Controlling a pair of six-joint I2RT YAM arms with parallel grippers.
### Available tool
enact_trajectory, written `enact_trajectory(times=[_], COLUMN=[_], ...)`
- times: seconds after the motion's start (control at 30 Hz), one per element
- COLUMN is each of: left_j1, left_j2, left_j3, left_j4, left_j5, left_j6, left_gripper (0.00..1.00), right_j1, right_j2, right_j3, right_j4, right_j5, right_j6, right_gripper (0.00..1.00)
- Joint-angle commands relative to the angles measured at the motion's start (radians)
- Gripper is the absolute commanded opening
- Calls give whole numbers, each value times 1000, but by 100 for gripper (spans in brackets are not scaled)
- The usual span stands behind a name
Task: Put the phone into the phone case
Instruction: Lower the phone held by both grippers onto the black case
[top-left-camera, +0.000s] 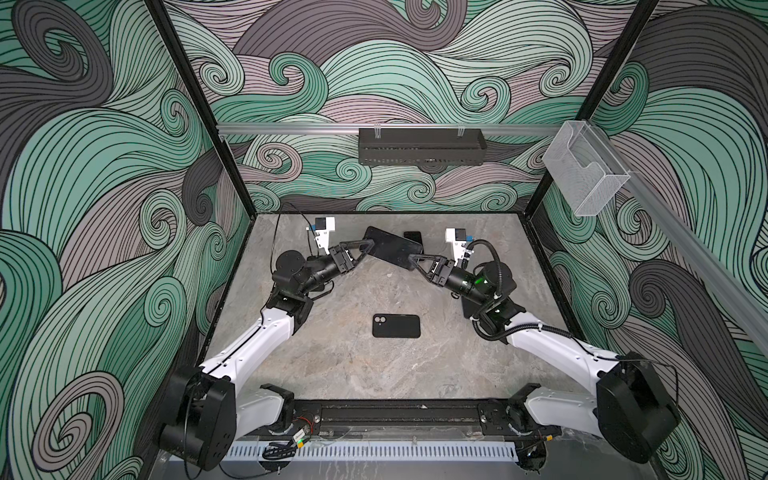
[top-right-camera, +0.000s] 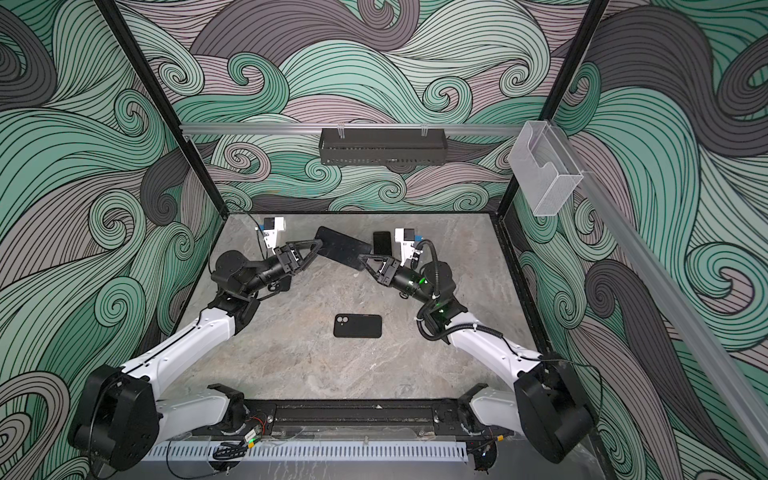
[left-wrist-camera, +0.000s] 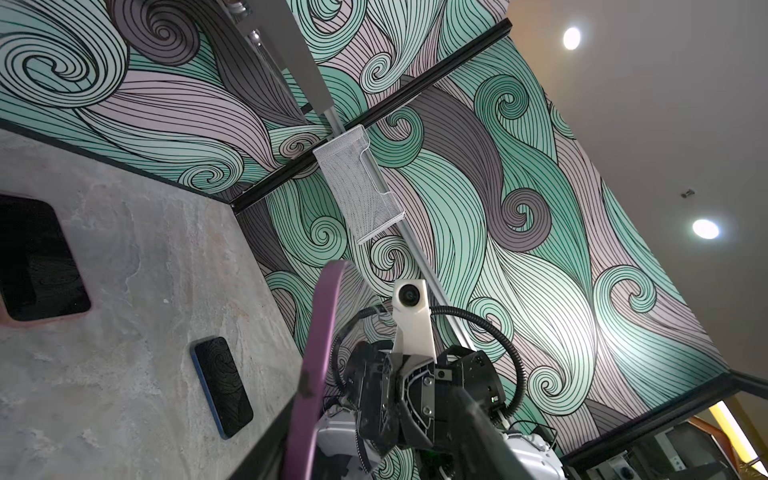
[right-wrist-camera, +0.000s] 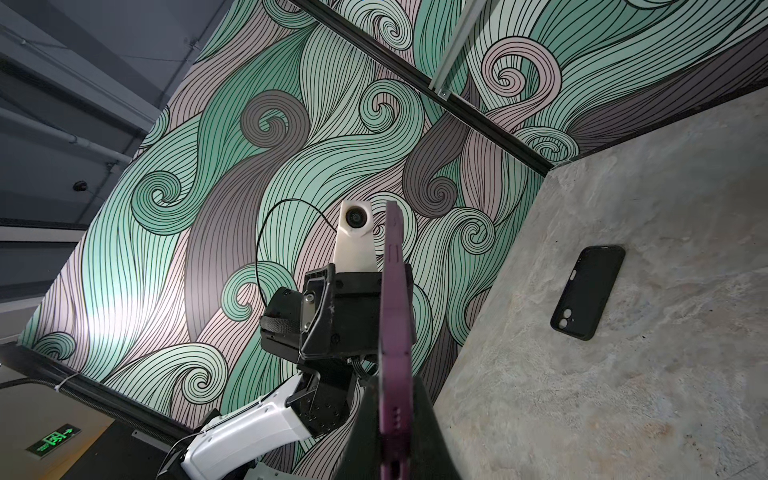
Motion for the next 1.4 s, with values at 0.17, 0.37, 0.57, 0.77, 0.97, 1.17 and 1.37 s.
enact_trajectory(times=[0.17, 0.37, 0.57, 0.77, 0.97, 1.17, 1.37], left_j1=[7, 7, 8, 7, 6, -6, -42], left_j2=[-142, -210, -251, -261, -244, -200, -158], left_j3=[17, 15, 19, 21, 16, -12, -58], left_j4=[-418, -666, -859, -988, -1095, -1139, -1119], left_j5=[-59, -158, -232, -273, -295, -296, -330], left_j6=[245, 349, 446, 582, 645, 660, 659], left_gripper=[72, 78, 78, 79, 80, 83, 83], right_j1=[-43, -58, -61, -60, -62, -61, -61], right_j2=[-102, -158, -213, -212, -169, -88, -11], right_j3=[5, 15, 33, 67, 55, 62, 53], right_j4=[-143, -378, -651, -921, -989, -1016, -981], right_j5=[12, 27, 65, 96, 29, -81, -136], right_j6=[-77, -171, -291, -397, -431, -491, -491], right_gripper=[0, 0, 0, 0, 0, 0, 0])
